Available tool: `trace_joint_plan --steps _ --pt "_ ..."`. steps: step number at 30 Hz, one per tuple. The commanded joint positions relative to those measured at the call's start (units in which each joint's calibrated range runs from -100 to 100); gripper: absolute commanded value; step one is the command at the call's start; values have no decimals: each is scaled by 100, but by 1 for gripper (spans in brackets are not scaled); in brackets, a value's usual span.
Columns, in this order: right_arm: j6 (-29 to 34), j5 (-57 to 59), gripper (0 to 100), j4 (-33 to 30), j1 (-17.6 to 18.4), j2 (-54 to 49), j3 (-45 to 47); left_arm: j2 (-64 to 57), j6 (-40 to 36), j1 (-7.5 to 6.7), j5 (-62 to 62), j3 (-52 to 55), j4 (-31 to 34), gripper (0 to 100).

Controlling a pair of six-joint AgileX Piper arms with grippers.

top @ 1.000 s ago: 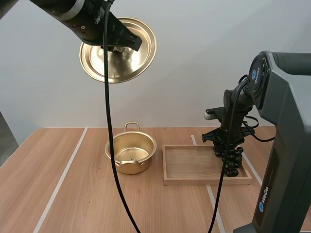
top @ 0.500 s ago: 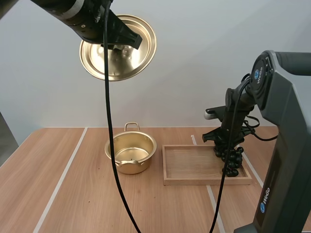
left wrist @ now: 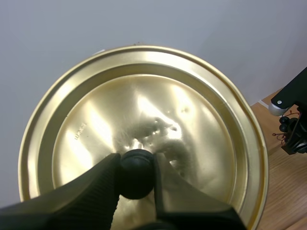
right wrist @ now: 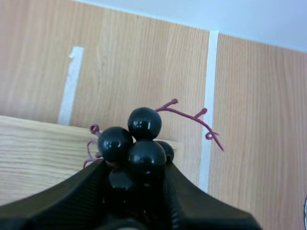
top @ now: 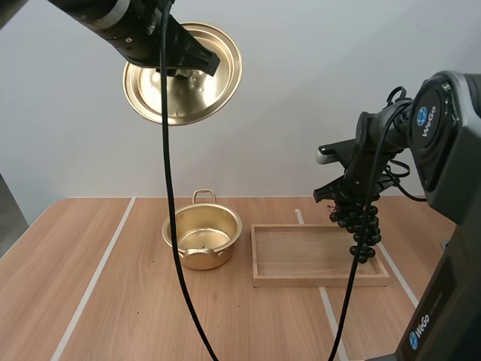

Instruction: Open the pot, put the grape inside, and close it

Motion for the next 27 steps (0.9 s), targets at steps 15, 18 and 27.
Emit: trace_joint_plan --steps 15,18,27 --pt "-1209 1868 0 2021 -3 -872 -1082 -595 -108 -17 -32 -913 -96 0" --pt "-1312 2187 0 2307 110 -872 -1438 -707 -108 -17 106 -1087 -96 0" --pt "-1281 2384 0 2450 930 -872 -2068 -847 -108 -17 127 -1681 -53 0"
